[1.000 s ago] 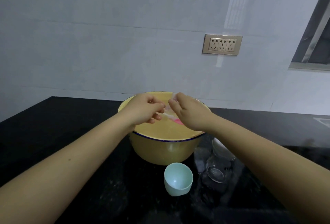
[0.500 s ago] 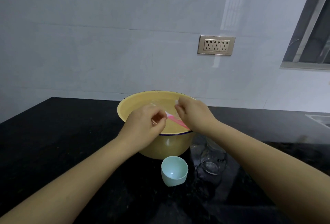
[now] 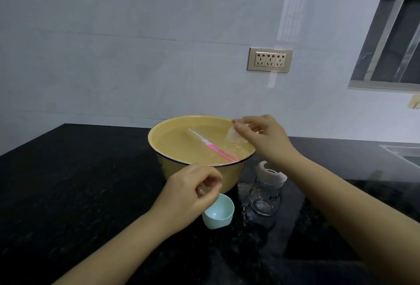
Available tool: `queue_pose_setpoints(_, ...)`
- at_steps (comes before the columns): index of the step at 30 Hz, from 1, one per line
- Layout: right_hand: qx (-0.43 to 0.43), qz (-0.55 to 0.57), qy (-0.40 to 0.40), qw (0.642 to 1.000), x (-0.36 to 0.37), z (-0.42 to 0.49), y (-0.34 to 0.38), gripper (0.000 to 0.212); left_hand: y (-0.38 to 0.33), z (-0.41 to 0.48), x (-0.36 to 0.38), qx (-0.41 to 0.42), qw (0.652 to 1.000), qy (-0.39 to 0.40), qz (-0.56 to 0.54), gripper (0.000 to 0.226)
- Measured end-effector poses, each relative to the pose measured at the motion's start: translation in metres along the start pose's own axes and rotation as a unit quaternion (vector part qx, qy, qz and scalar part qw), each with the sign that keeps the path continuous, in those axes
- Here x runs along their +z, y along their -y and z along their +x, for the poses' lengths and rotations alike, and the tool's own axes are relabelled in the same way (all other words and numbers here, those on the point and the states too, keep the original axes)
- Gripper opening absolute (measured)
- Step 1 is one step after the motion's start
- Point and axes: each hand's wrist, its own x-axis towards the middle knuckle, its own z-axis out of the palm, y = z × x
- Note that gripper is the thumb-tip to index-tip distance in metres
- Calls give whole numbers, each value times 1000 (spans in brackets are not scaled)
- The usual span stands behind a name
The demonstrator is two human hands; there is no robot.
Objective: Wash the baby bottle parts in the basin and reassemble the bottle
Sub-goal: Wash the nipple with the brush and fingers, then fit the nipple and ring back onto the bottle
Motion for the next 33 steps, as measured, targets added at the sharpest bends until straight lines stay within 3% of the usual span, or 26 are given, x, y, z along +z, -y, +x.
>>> queue_pose_setpoints(2,-3,19,-25,999,-13,-7,-5,31,3,-8,2,-6,999,30,22,12)
queue_pose_setpoints(6,5,33,-51,998,-36,-31,-17,8,11,-24,9,-26,996,65,58,31)
queue_pose_setpoints(11,38,41,-68,996,-37,-51,-39,15,19,-35,18,-36,997,55,47,49)
queue_pose_setpoints(20,57,-15,-18,998,-29,-64,-55,11,31,-43,23,-49,995,70,46,28)
queue_pose_setpoints(24,116,78,34,990,-25,-75,-55,63,36,-47,16,-49,995,62,54,27)
queue_pose_setpoints(26,122,104,53,986,-21,-80,-61,79,38,-50,11,-52,995,58,59,27)
queue_pose_setpoints(30,117,110,25,987,-15,-84,-71,83,43,-53,0,-69,994,51,67,28)
queue_pose_setpoints(33,110,117,10,987,-13,-86,-70,76,48,-57,-8,-69,993,44,88,11)
